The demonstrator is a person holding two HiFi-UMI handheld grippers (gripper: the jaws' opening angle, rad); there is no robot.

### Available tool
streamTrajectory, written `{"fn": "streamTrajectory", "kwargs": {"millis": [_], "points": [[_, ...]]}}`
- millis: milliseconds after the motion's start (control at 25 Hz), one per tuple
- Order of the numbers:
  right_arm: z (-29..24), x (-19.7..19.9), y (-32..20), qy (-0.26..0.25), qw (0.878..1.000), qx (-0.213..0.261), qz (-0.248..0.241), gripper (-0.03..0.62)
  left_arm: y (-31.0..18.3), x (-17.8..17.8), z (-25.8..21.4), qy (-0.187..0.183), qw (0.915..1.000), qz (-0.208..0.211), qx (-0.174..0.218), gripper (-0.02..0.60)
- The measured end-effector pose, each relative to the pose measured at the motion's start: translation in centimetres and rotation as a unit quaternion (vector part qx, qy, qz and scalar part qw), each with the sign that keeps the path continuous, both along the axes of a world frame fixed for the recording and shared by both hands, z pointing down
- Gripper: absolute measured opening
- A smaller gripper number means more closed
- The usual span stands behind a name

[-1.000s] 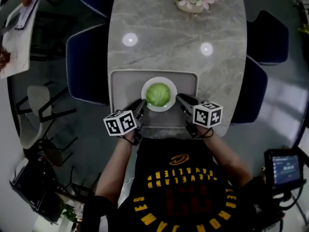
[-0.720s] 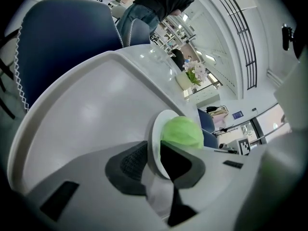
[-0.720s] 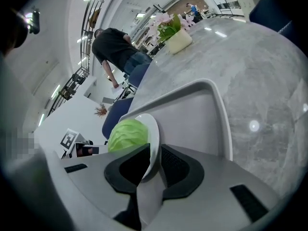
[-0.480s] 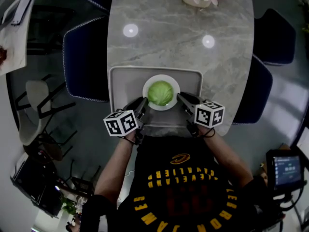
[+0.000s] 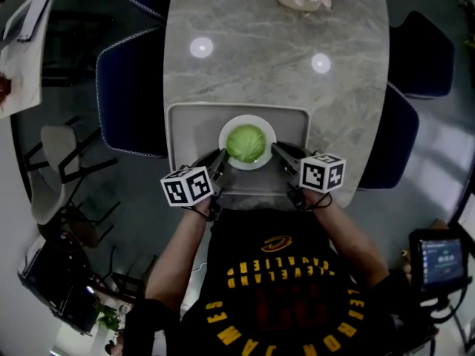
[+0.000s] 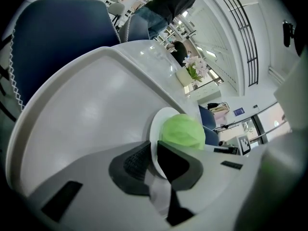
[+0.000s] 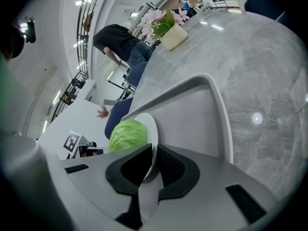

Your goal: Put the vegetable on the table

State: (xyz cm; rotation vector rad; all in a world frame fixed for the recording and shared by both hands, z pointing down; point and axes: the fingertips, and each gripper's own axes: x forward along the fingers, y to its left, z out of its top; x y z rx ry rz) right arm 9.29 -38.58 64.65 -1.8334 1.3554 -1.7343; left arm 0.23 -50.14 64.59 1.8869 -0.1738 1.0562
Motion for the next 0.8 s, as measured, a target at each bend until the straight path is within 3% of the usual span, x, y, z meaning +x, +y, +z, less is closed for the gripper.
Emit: {"fn": "streamTrajectory", "kwargs": {"millis": [800], "points": [[-3.0, -0.4, 1.9, 0.019, 0.999, 0.027, 0.027, 0.040, 2.1, -0.5, -3.2, 0.031, 0.9995, 0.002, 0.010, 0.043]]}}
